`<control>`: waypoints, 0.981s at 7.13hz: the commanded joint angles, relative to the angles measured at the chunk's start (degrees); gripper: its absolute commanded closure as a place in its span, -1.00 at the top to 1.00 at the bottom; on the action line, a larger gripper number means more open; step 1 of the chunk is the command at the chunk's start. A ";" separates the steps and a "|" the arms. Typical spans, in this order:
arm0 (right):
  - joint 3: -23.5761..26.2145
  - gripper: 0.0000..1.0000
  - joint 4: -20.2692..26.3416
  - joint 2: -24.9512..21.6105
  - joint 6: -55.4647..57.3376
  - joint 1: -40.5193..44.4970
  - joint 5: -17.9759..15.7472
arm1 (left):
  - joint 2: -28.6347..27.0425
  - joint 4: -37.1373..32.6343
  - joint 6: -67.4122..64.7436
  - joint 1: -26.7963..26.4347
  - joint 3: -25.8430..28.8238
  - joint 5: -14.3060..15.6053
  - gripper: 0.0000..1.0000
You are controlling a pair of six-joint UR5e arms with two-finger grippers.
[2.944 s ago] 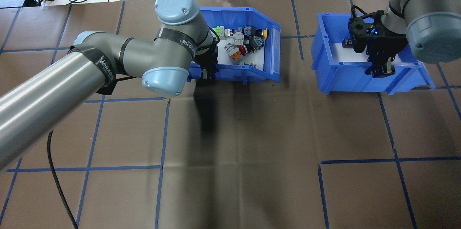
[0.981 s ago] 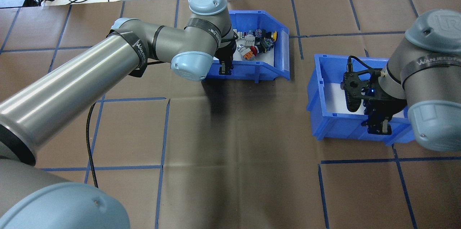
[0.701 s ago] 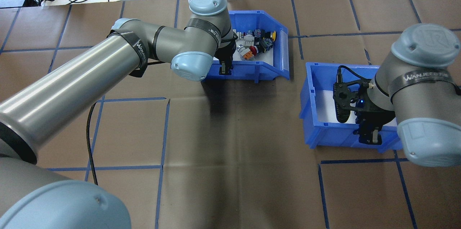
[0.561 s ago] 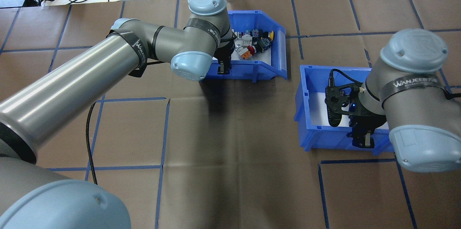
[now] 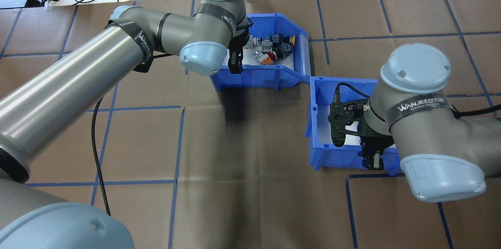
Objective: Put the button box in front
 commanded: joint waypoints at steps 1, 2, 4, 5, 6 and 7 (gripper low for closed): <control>0.00 -0.83 -2.16 0.80 7.27 7.76 0.01 | 4.22 -11.84 13.00 1.93 5.29 0.32 0.98; 0.00 -0.83 -3.74 2.29 11.13 11.37 0.01 | 8.16 -15.81 24.82 3.68 5.22 0.15 0.98; -0.08 -0.82 -11.96 7.29 19.47 20.94 -0.42 | 16.68 -31.76 52.23 7.55 5.04 0.41 0.98; -0.26 -0.82 -14.97 9.92 22.39 24.64 -0.69 | 20.47 -36.11 61.93 9.31 4.96 1.63 0.98; -0.35 -0.81 -16.92 11.60 24.07 27.11 -0.87 | 22.94 -36.41 71.86 11.15 3.91 3.12 0.98; -0.43 -0.81 -17.46 11.88 24.35 28.09 -0.87 | 25.49 -36.42 83.62 13.26 1.20 2.88 0.98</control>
